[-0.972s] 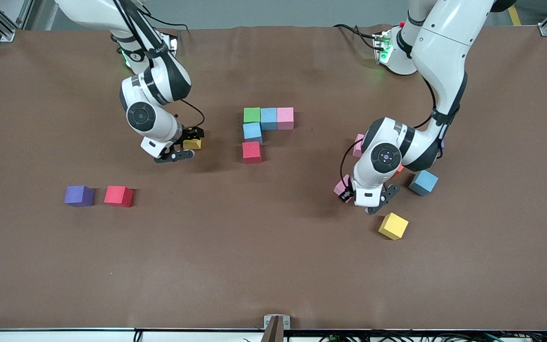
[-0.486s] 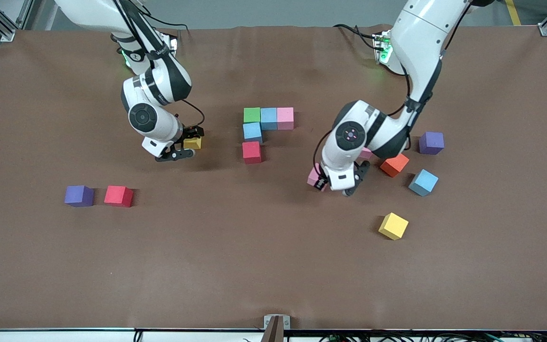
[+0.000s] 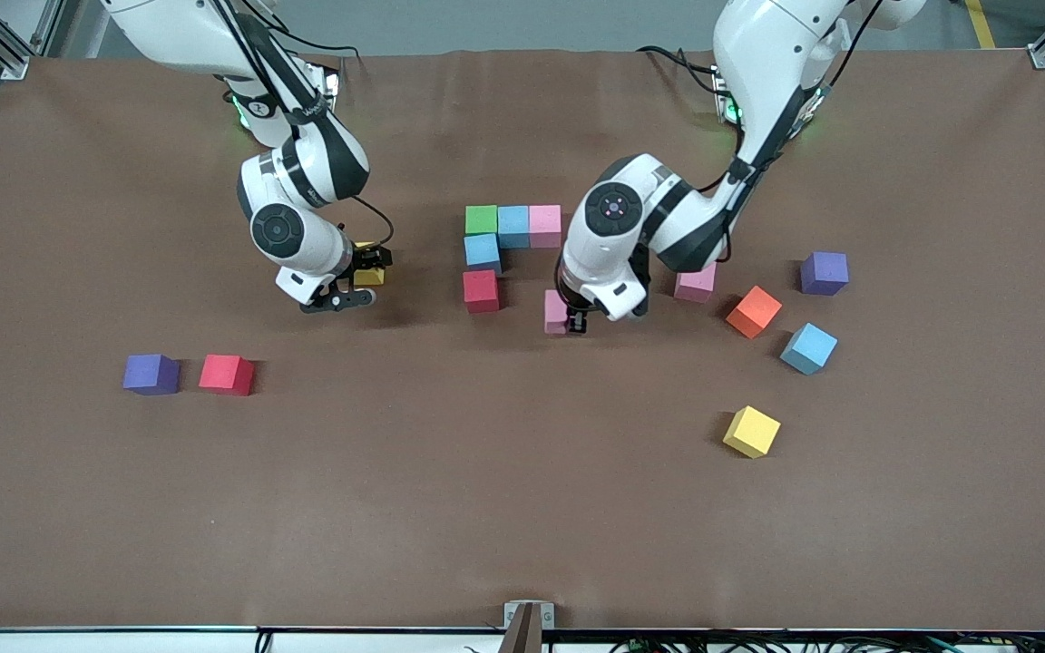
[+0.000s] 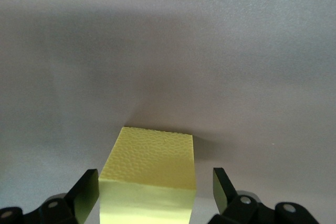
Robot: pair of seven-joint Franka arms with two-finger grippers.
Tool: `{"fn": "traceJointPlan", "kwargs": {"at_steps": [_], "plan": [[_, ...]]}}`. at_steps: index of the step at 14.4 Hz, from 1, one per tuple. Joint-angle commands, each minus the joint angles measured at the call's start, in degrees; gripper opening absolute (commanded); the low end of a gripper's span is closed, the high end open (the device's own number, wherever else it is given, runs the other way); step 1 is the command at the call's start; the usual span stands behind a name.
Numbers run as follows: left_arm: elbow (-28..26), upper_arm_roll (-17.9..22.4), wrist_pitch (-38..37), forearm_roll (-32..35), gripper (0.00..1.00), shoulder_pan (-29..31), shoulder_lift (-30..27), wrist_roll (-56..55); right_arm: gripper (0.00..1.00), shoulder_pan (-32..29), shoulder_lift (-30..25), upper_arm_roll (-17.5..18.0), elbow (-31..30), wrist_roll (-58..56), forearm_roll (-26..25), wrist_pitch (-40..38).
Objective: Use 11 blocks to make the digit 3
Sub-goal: 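Set pink beside the row with the left gripper while the right gripper lifts yellow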
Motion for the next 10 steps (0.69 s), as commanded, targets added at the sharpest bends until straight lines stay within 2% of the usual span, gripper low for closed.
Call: {"fn": "traceJointPlan", "kwargs": {"at_steps": [1, 4, 6, 10], "plan": [[-1.51, 0.20, 3.29, -0.04, 0.12, -1.73, -0.18, -6.93, 0.83, -1.47, -0.19, 1.16, -0.76, 0.02, -0.04, 0.80], [-1.60, 0.46, 3.47, 0.05, 0.12, -4.62, 1.13, -10.19, 0.60, -1.47, -0.19, 1.16, -0.58, 0.11, -0.04, 0.72], [-1.25, 0.64, 3.64, 0.05, 0.12, -5.51, 1.92, -10.55, 0.49, -1.47, -0.28, 1.16, -0.32, 0.11, -0.04, 0.45], [-0.98, 0.64, 4.70, 0.22, 0.12, -6.47, 2.81, -10.37, 0.49, -2.26, -0.19, 1.08, 3.10, 0.02, -0.04, -0.16]]}}
